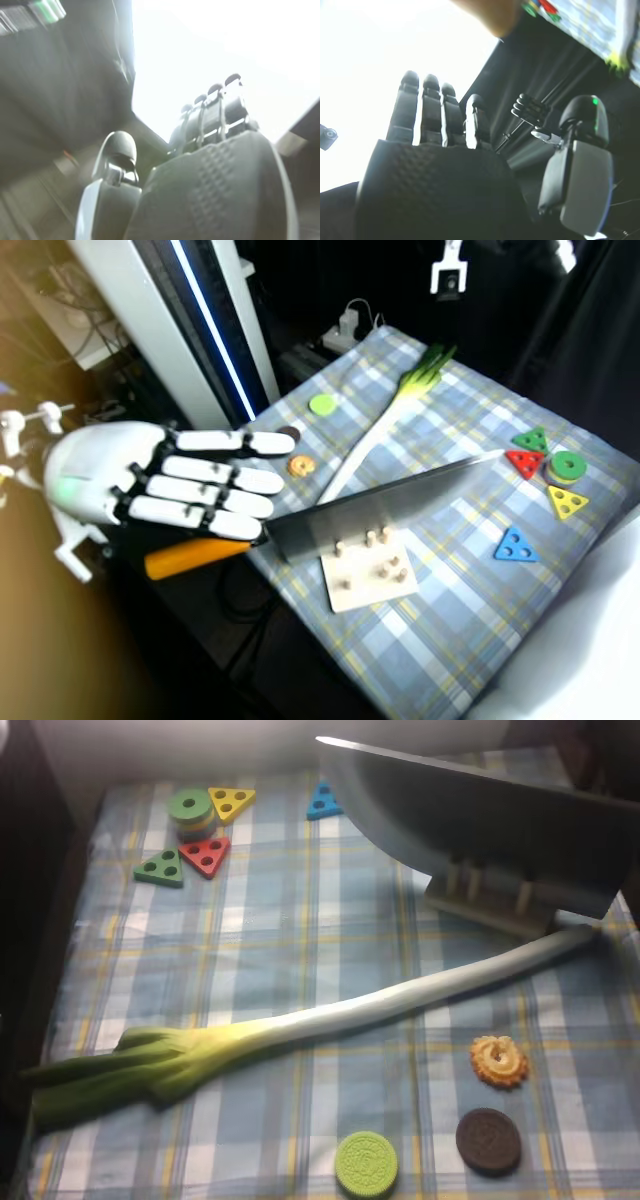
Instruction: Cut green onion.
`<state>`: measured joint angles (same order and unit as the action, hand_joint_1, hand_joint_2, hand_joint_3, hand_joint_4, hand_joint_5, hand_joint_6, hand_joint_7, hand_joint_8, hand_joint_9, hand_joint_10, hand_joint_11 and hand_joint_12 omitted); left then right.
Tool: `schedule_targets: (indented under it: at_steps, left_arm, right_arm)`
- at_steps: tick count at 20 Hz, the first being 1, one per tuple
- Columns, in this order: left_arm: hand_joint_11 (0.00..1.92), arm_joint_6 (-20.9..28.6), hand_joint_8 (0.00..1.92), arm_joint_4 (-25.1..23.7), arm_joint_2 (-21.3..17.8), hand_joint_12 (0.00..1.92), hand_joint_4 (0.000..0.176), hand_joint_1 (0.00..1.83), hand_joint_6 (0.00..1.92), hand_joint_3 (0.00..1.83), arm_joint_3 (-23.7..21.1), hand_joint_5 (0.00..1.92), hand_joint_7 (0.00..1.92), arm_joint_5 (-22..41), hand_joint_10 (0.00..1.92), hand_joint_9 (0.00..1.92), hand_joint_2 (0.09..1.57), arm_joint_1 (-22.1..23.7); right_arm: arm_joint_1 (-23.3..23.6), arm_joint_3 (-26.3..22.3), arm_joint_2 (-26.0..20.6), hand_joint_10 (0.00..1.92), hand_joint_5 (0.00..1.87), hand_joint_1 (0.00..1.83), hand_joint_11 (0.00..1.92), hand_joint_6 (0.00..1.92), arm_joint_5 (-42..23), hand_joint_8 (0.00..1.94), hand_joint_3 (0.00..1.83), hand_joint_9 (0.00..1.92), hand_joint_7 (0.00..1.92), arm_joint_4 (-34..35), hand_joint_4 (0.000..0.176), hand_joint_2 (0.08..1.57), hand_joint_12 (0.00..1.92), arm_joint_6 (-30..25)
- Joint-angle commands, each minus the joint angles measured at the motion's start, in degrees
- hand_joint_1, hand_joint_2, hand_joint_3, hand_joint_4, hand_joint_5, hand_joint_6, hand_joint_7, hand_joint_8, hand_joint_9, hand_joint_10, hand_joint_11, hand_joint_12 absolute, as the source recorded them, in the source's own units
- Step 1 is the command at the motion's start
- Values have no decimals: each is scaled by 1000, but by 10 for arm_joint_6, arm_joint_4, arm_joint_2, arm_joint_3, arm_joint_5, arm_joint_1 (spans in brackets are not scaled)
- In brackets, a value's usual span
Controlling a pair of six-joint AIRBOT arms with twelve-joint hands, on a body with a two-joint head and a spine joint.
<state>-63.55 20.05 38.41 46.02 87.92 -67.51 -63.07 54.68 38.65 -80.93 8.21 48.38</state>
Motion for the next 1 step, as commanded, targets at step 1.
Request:
schedule_targets:
  at_steps: [1]
  left_arm:
    - [0, 14, 0, -10, -2, 0, 0, 395, 1, 0, 3, 20, 0, 99, 0, 0, 1203, 1]
  right_arm:
    - [-4, -1, -8, 2, 33, 470, 41, 11, -130, 0, 25, 82, 90, 27, 176, 1016, 10, -11]
